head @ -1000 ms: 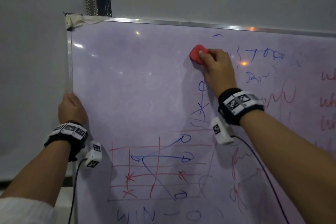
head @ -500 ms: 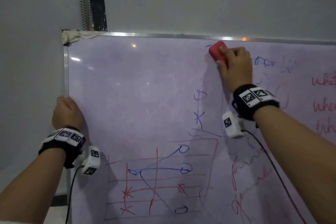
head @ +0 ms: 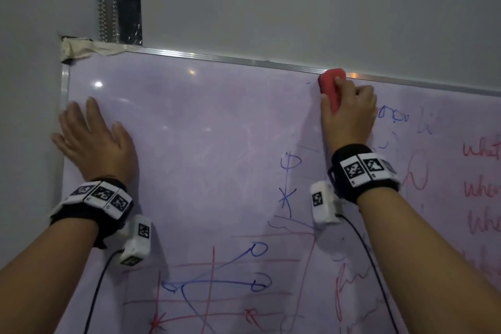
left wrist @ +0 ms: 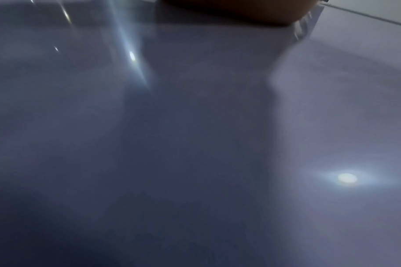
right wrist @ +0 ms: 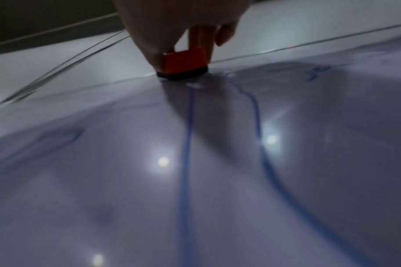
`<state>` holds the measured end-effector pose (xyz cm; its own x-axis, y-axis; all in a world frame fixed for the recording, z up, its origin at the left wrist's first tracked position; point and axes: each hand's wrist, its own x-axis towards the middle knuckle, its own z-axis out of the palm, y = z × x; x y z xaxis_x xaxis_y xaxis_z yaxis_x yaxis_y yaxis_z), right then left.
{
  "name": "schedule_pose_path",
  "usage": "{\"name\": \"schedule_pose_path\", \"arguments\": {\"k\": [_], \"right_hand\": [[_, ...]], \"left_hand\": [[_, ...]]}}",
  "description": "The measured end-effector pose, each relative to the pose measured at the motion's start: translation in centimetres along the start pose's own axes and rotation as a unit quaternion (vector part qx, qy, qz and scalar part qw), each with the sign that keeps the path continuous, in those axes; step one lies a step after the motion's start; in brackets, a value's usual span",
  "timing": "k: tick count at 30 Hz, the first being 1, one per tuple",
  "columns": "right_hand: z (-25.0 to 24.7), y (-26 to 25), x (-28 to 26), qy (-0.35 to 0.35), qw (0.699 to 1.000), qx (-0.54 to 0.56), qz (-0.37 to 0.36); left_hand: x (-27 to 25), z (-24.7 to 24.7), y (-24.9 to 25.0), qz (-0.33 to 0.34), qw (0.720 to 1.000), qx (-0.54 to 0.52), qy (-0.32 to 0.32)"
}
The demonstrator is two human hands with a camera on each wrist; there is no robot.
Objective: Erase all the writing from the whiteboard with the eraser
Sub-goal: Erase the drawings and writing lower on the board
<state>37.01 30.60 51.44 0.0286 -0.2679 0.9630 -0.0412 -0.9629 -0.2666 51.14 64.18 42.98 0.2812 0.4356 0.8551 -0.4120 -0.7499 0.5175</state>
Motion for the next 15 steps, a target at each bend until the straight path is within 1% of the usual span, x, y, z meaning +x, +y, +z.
{"name": "schedule_pose_path", "arguments": {"k": [1, 2, 3, 5, 6, 7, 8, 9, 10, 11, 12, 13, 14, 15], "right_hand": [[0.2, -0.9, -0.1, -0.003, 1.000, 0.011, 0.025], [0.5, -2.1, -0.5, -0.016, 1.000, 0.019, 0.012], [0.8, -3.6, -1.1, -0.030, 0.999, 0.025, -0.033], [0.9, -5.3, -3.2, -0.061, 0.983, 0.045, -0.167], [1.0, -5.0, -4.6, -0.079, 0.967, 0.057, -0.236], [0.7, -4.4, -6.0, -0.104, 0.945, 0.059, -0.303], [0.5, -3.0, -7.4, -0.122, 0.921, 0.048, -0.368], [-0.2, -1.9, -8.3, -0.165, 0.892, 0.032, -0.419], [-0.4, -0.6, -8.6, -0.191, 0.867, 0.013, -0.460], [-1.2, -0.1, -8.0, -0.220, 0.856, -0.013, -0.468], [-1.6, 0.4, -6.7, -0.223, 0.867, -0.037, -0.444], [-1.9, 0.9, -4.8, -0.215, 0.882, -0.051, -0.416], [-1.9, 1.6, -2.9, -0.184, 0.905, -0.069, -0.379], [-2.1, 1.8, -1.1, -0.140, 0.935, -0.068, -0.320]], "left_hand": [[0.0, 0.1, 0.0, 0.005, 1.000, 0.000, 0.001], [0.1, 0.0, 0.1, 0.008, 1.000, 0.000, 0.001], [0.2, 0.1, 0.0, 0.009, 1.000, 0.000, 0.000], [-0.1, 0.0, 0.2, 0.019, 1.000, 0.002, -0.016], [-0.5, 0.0, 0.6, 0.052, 0.998, 0.000, -0.034], [-1.2, 0.1, 1.3, 0.108, 0.993, -0.003, -0.056], [-2.1, 0.2, 2.1, 0.180, 0.980, -0.006, -0.078], [-3.2, 0.5, 2.9, 0.253, 0.963, -0.005, -0.096], [-4.1, 0.7, 3.7, 0.310, 0.945, -0.001, -0.108], [-4.8, 0.9, 4.4, 0.342, 0.933, 0.002, -0.114], [-5.2, 1.0, 4.9, 0.353, 0.929, 0.004, -0.115], [-5.4, 0.9, 5.1, 0.353, 0.929, 0.005, -0.114], [-5.4, 0.9, 5.2, 0.350, 0.930, 0.005, -0.114], [-5.3, 0.9, 5.1, 0.347, 0.931, 0.005, -0.113]]}}
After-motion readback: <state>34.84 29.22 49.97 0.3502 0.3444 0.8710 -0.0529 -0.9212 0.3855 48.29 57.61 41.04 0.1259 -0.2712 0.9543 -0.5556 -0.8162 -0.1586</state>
